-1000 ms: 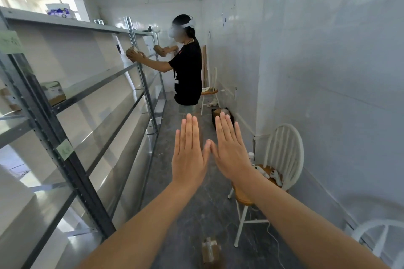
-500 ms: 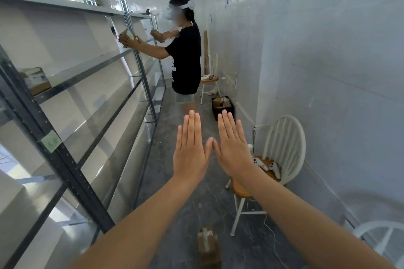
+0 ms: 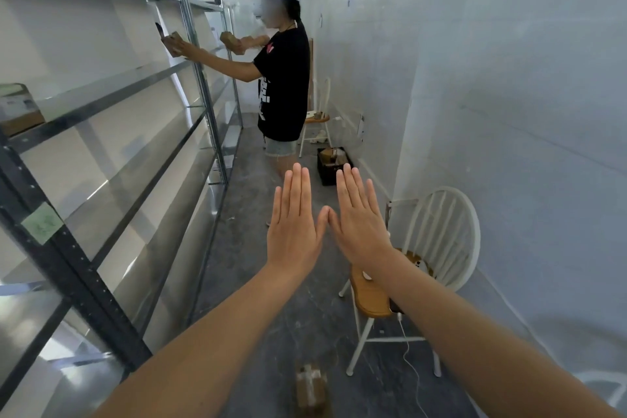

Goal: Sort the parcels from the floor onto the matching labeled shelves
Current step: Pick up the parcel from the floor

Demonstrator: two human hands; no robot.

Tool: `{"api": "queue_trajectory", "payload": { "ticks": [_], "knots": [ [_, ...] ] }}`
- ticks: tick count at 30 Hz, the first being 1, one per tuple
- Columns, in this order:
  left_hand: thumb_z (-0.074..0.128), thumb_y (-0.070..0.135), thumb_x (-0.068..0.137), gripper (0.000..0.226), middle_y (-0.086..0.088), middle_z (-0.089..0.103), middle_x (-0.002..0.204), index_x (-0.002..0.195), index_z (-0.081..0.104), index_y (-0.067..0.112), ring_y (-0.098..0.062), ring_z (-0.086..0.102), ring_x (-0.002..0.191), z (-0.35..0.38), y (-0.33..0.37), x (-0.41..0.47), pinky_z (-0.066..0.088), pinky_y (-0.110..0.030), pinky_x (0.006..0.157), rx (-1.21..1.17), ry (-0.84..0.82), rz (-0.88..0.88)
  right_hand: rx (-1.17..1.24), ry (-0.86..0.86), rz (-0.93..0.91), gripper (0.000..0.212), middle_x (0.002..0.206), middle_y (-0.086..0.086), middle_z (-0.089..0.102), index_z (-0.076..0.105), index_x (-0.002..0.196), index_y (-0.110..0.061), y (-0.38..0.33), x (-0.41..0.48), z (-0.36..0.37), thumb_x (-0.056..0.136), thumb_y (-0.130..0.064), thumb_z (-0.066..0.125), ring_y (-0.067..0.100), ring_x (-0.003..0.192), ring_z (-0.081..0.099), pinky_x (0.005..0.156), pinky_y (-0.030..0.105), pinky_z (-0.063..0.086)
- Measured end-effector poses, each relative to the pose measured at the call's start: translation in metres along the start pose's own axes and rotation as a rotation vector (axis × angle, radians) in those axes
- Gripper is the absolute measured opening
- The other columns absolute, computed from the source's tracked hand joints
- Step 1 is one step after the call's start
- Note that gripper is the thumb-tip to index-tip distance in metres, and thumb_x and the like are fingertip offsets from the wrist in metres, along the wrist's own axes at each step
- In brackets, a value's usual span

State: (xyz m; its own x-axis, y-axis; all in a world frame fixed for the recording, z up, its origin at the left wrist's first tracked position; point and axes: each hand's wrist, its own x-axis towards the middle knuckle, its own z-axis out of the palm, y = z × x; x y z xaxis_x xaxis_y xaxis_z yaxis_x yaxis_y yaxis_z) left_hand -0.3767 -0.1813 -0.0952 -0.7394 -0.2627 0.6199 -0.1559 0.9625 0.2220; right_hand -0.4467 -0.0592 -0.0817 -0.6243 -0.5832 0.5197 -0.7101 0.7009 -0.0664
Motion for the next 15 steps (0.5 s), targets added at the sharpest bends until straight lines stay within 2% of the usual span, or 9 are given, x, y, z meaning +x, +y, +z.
{"api": "queue_trajectory", "payload": {
  "ticks": [2, 5, 10, 15],
  "knots": [
    [0.026, 0.045, 0.107, 0.071, -0.008, -0.006, 0.171, 0.161, -0.002, 0.007, -0.019, -0.008, 0.158, 0.004, -0.014, 0.009, 0.003, -0.039, 0.129, 0.001, 0.001, 0.001, 0.011, 0.005, 0.001, 0.066, 0.169, 0.012, -0.009, -0.002, 0.160, -0.005, -0.007, 0.013, 0.009, 0.108, -0.039, 0.021, 0.022, 0.154, -0.015, 0.125, 0.037, -0.012],
    [0.025, 0.044, 0.107, 0.070, -0.009, -0.005, 0.171, 0.161, -0.001, 0.007, -0.019, -0.007, 0.158, 0.012, -0.037, 0.019, 0.003, -0.039, 0.129, -0.002, -0.003, 0.013, 0.000, 0.008, 0.002, 0.065, 0.169, 0.013, -0.004, 0.002, 0.159, -0.004, -0.017, 0.029, 0.023, 0.108, -0.039, 0.023, 0.024, 0.155, -0.010, 0.126, 0.040, -0.006],
    [0.028, 0.043, 0.108, 0.071, -0.008, -0.005, 0.171, 0.161, -0.001, 0.008, -0.018, -0.007, 0.158, 0.028, -0.076, 0.025, 0.002, -0.038, 0.129, -0.035, -0.022, 0.002, -0.011, -0.045, -0.013, 0.069, 0.169, 0.014, -0.005, 0.002, 0.159, -0.003, -0.035, 0.050, 0.051, 0.104, -0.043, 0.009, 0.025, 0.155, -0.010, 0.126, 0.040, -0.008],
    [0.025, 0.046, 0.107, 0.071, -0.007, -0.006, 0.171, 0.161, -0.003, 0.009, -0.018, -0.007, 0.158, 0.041, -0.113, 0.035, 0.003, -0.039, 0.129, -0.020, -0.057, 0.021, -0.024, -0.058, 0.003, 0.068, 0.169, 0.015, -0.001, 0.004, 0.159, -0.002, -0.055, 0.068, 0.082, 0.103, -0.039, 0.008, 0.027, 0.156, -0.005, 0.127, 0.045, 0.001]
  ]
}}
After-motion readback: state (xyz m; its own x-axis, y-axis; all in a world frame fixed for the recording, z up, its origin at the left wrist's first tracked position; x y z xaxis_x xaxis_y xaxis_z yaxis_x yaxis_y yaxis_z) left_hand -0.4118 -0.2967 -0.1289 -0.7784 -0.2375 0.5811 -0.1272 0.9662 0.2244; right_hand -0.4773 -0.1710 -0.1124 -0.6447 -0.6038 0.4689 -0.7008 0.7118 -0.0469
